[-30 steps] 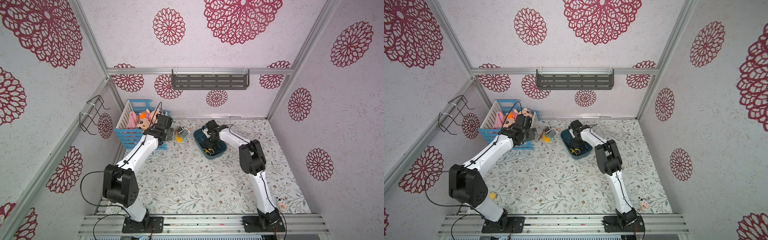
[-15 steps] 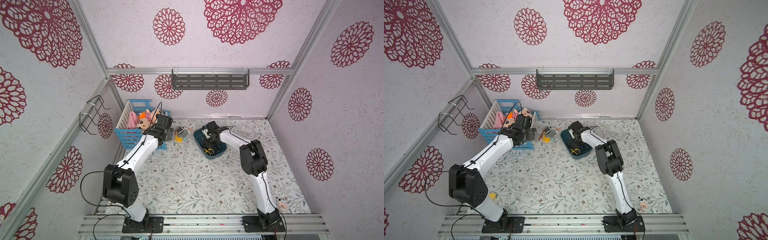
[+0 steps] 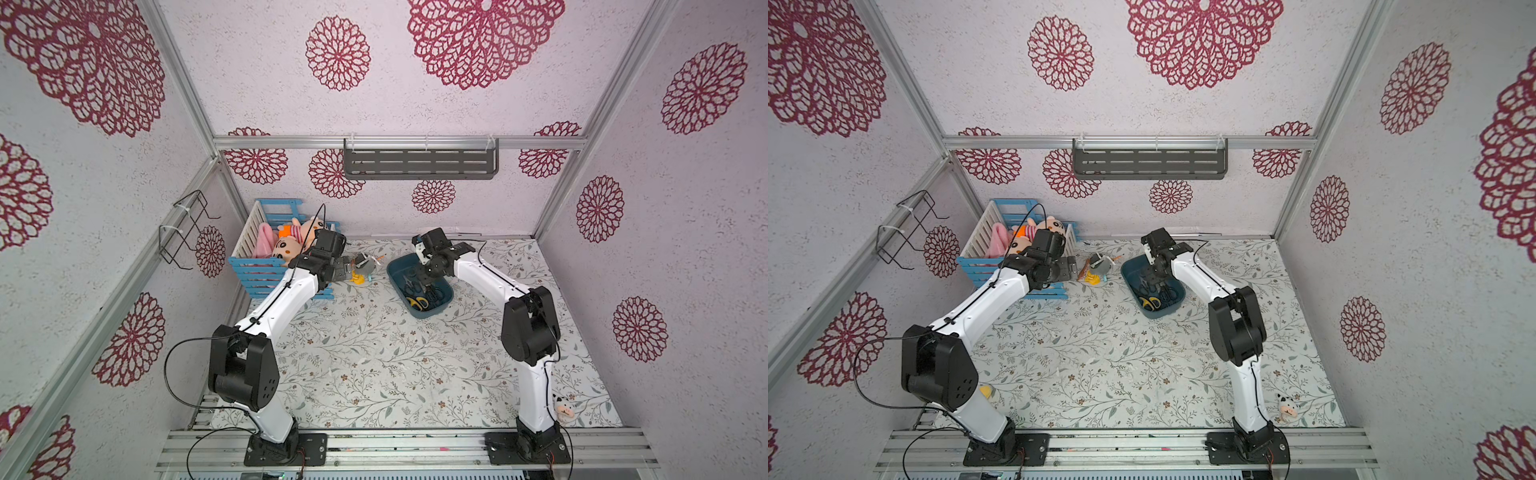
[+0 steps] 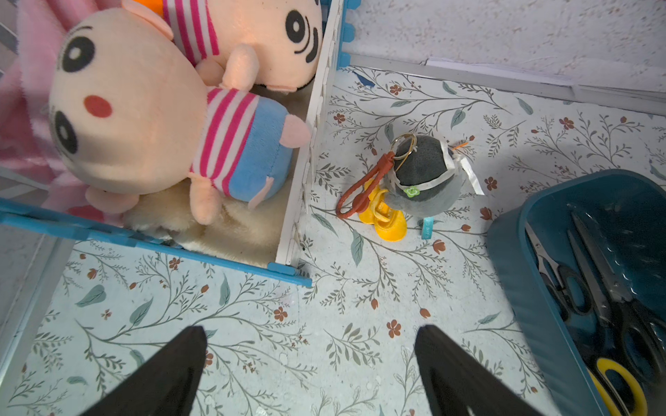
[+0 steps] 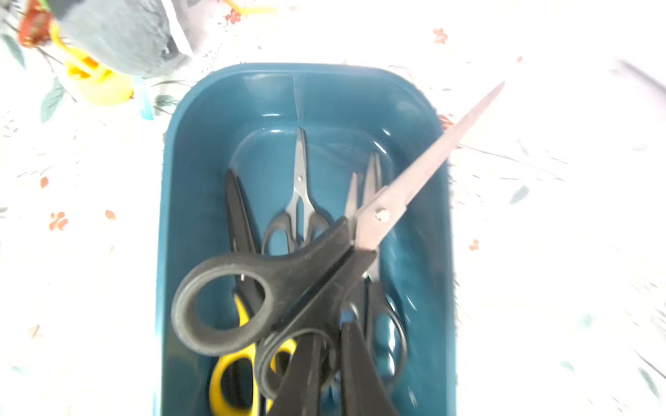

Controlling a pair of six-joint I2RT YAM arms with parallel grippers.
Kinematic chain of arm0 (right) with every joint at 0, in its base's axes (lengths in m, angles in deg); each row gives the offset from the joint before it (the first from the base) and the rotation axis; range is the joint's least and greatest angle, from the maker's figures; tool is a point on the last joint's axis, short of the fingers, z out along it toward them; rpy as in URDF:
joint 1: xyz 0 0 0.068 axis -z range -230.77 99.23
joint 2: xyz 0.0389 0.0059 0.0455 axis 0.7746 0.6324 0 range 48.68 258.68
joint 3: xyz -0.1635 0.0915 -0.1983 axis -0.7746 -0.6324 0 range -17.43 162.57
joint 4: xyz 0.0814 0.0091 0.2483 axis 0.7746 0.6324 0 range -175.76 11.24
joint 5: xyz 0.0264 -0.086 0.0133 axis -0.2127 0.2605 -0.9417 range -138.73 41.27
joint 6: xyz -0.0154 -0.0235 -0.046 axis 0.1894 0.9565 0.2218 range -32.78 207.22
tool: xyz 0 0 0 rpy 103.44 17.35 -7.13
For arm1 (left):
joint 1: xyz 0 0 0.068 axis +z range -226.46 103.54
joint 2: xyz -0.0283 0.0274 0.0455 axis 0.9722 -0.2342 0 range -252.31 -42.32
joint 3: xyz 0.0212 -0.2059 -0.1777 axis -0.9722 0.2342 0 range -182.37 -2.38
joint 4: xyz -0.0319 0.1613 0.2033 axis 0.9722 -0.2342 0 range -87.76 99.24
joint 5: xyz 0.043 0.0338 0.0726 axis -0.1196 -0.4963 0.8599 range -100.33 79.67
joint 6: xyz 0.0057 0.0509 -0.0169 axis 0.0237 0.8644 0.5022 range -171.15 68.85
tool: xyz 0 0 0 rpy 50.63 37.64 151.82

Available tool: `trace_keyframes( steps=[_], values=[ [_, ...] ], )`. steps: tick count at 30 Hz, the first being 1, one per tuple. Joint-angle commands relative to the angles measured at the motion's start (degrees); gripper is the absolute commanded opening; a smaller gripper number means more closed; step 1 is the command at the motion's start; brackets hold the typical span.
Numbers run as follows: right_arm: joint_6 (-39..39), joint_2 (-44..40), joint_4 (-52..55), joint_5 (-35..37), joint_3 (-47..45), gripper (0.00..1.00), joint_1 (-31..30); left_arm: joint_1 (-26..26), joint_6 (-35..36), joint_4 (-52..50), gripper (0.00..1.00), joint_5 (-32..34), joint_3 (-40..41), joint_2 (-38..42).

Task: Take the scissors out of the storage box
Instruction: Pick up the scissors from the storage box, then place the scissors at the center of the board.

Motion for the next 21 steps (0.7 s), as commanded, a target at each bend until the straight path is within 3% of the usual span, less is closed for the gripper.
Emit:
trace_keyframes(
  steps=[1,6,14,17,21],
  values=[
    [-1.3,-9.5,4.5,5.1,-5.7,0.13,-0.5,-0.4,1.4,0.9,0.97,-0.5,-2.4,-0.8],
    [-2.2,-25.6,2.8,4.9,-24.4,0.14,-1.0,-0.4,3.5,0.2,0.97,-1.4,-4.9,-3.3],
    [8.2,-42.6,0.2,4.5,-44.6,0.12,-3.2,-0.4,5.7,0.6,0.97,-2.9,-11.9,-7.0],
    [10.7,-45.0,-0.4,8.8,-50.1,0.1,-2.9,-0.4,7.2,0.0,0.97,-3.4,-17.1,-9.0],
    [12.8,-44.5,-0.4,9.7,-50.9,0.09,-2.3,-0.4,8.9,-1.8,0.97,-4.0,-24.0,-11.2]
  ],
)
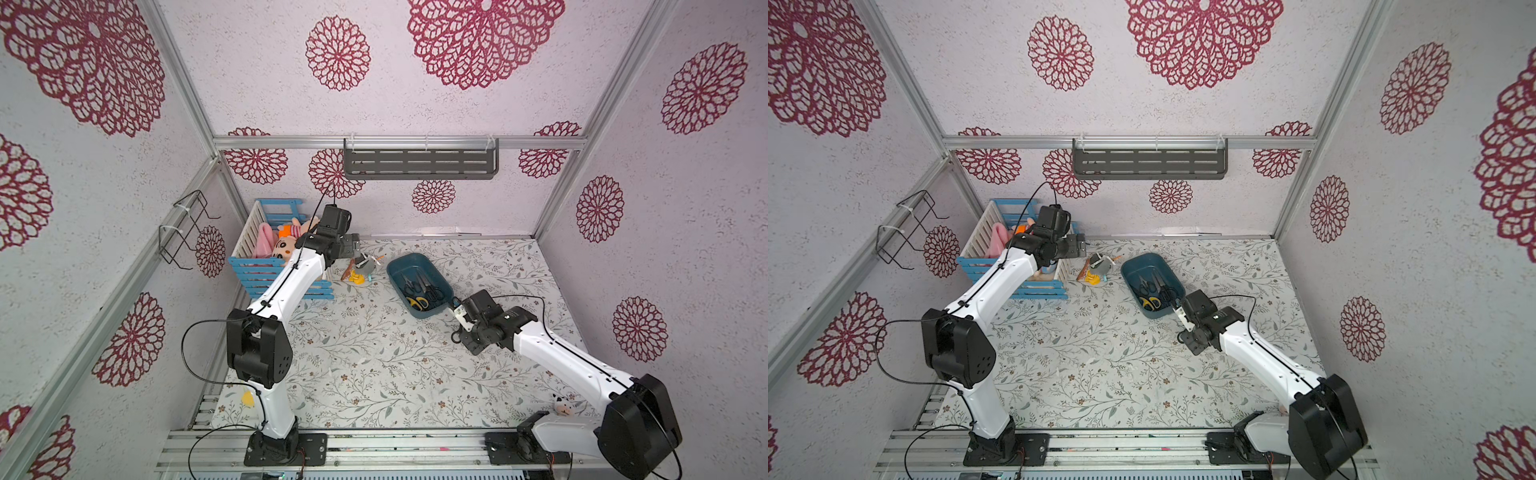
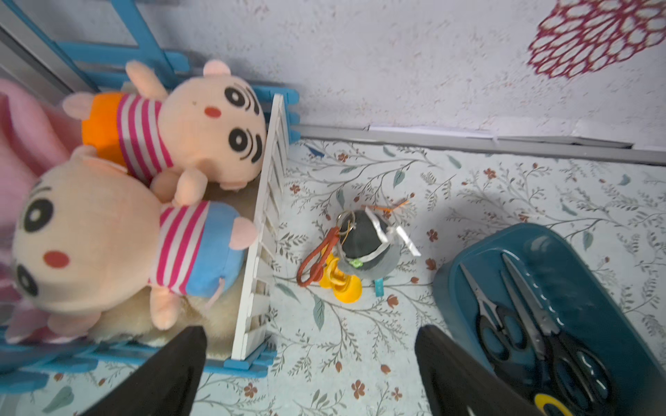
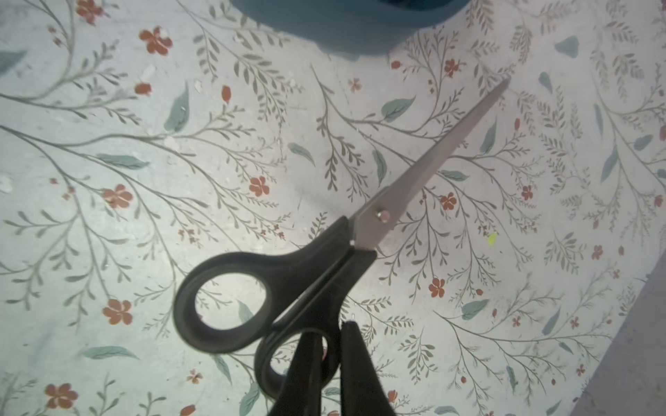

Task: Take the scissors out of the storage box
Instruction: Place the scissors at the center of the board.

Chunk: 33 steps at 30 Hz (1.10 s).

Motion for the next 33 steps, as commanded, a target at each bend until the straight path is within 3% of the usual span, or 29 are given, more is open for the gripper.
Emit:
trace_keyframes(
  steps=[1,10,16,18,20,23,27,33],
  values=[
    [4.7,-0.6,-3.9,3.3,-0.2,0.09,0.5,-0.3,2.4,-0.9,0.97,-0.6,-4.3,-0.9],
    [13.0,3.7,-12.9,-0.6,-9.4,0.04,1.9,-0.2,2.7,1.8,0.97,0.0,2.3,2.6],
    [15.2,5.2,-15.5,0.3,-11.2,0.07,3.7,0.1,0.3,4.5,0.97,-0.8,9.4,6.0],
    [15.6,5.7,-15.9,0.2,-11.5,0.16,4.3,0.2,-0.1,4.8,0.97,-1.0,10.6,6.4],
    [15.6,6.3,-16.4,1.1,-11.9,0.33,4.8,0.1,-0.2,4.6,0.97,-0.9,11.2,6.6],
    [16.0,5.8,-17.0,1.8,-12.3,0.4,5.4,0.1,-0.2,4.3,0.97,-0.9,11.5,6.9],
    [16.1,3.9,-14.2,5.0,-8.4,0.41,5.4,0.0,0.1,3.4,0.97,-0.9,11.1,6.8],
    [15.3,0.0,-9.7,3.8,9.2,0.46,5.0,-0.6,-0.1,1.7,0.97,-1.5,10.4,6.5]
  ],
)
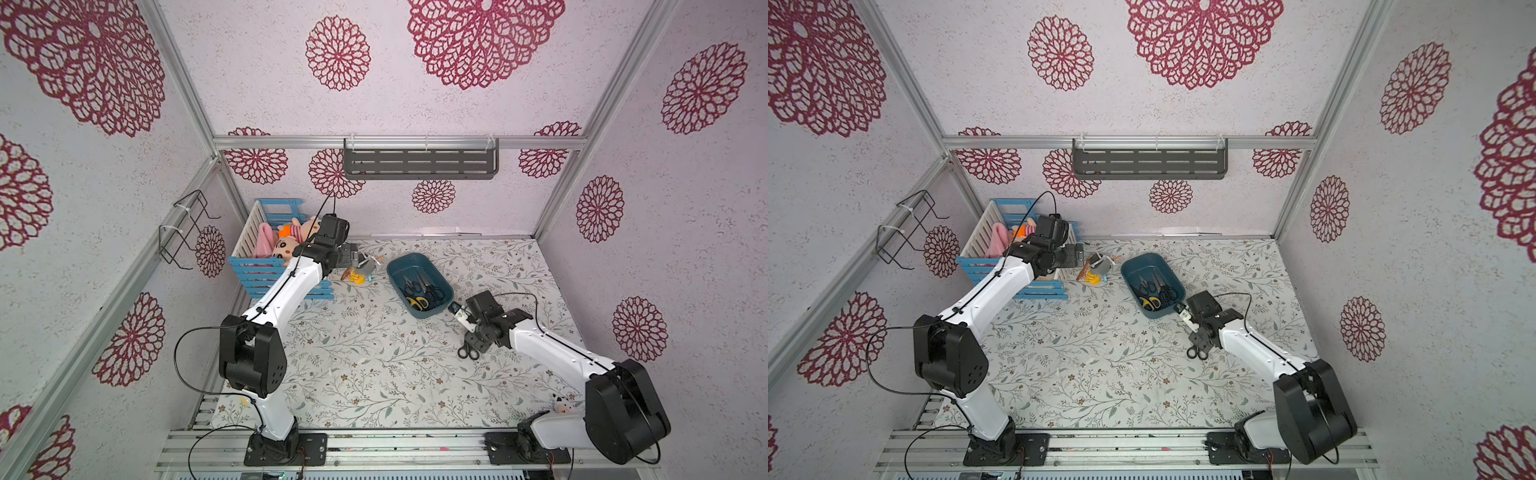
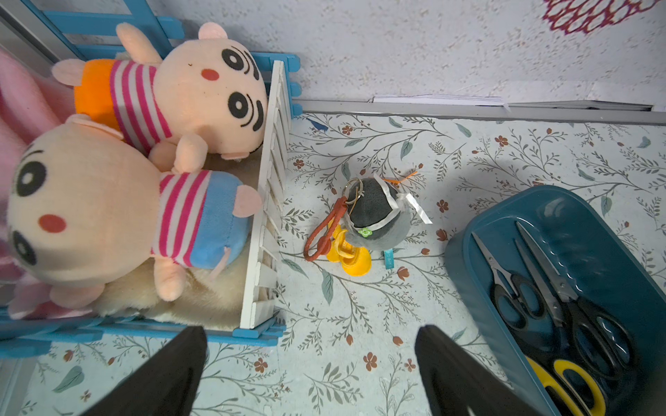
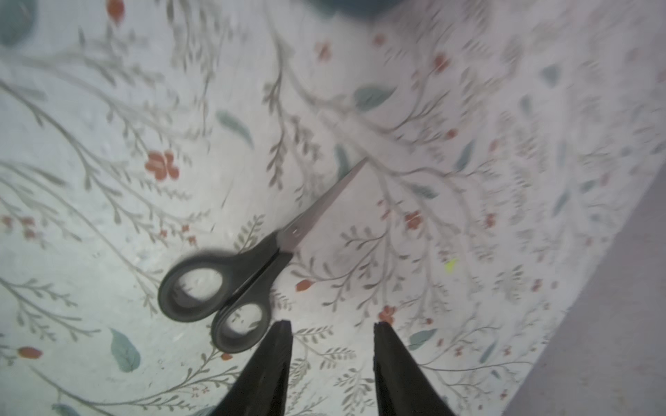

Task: Take the scissors out of the storage box
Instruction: Place the scissors at the center of the board, then pick up the scissors from the storage box.

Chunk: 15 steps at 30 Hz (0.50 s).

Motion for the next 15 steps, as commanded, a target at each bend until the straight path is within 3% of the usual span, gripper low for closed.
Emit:
trace_keyframes(
  steps=[1,5,8,15],
  values=[
    [-1.0,-2.4,-1.4,-0.1,11.1,0.49,-0.7,-0.7,-0.7,-0.6,0.97,-1.1,-0.6,1.3],
    [-11.1,6.4,-5.3,-4.3,22.4,0.55,-1.6,-1.4,-1.7,-2.2,0.97,-0.9,-0.9,0.8],
    [-18.7,15.8,-4.5,-9.0,29.2,0.53,-3.3,-2.1,-2.3,-3.2,0.97,-1.1,-1.1,0.5],
    [-20.3,26.3,-6.0,-9.3,30.4,0.52,-6.0,-2.9,-3.7,-4.5,0.97,-1.9,0.6,1.1]
  ],
)
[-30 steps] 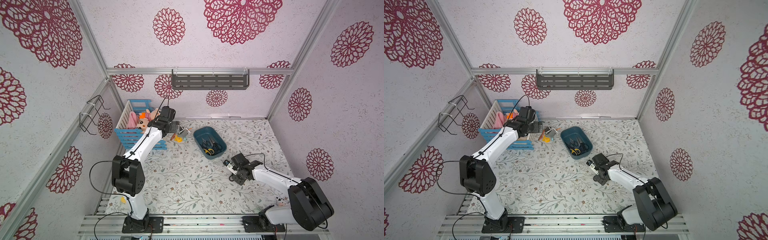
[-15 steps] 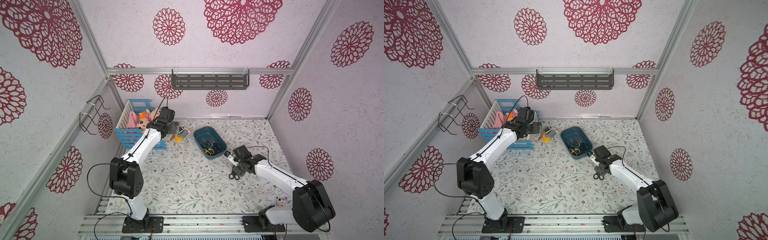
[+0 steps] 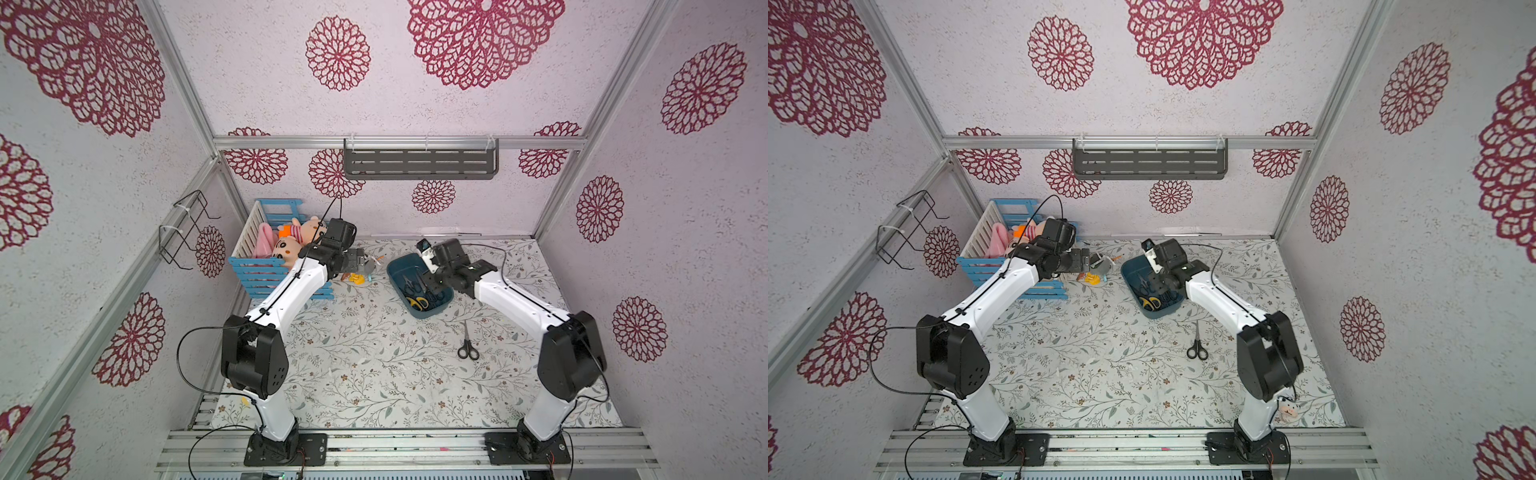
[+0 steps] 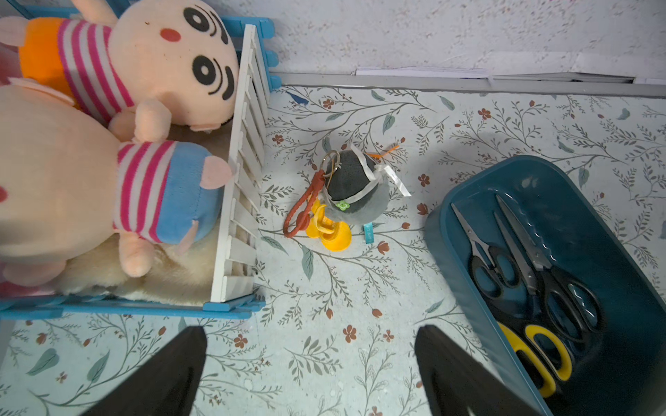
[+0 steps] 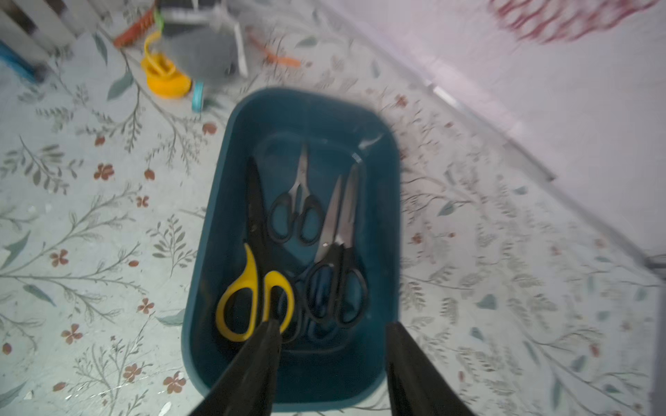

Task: Take the scissors out of the storage box
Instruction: Pick up the scissors from the storage box.

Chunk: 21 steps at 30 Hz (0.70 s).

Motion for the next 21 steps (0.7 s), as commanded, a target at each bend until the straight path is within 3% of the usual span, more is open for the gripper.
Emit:
trace_keyframes(
  steps=[1,11,21],
  values=[
    [-3.5,1.0,0.3,-2.1,0.1,0.52,-0.3,-0.3,-1.1,-1.3,0.97,-0.7,1.0,1.3],
    [-3.4,8.2,-2.1,-0.8,0.6,0.51,0.2,-0.3,-0.6,-1.3,0.97,0.5,4.8,2.7],
    [-1.9,13.7,0.4,-1.4,6.9,0.51,2.2,-0.3,0.2,-1.5,0.97,2.1,5.3,3.6]
  ],
)
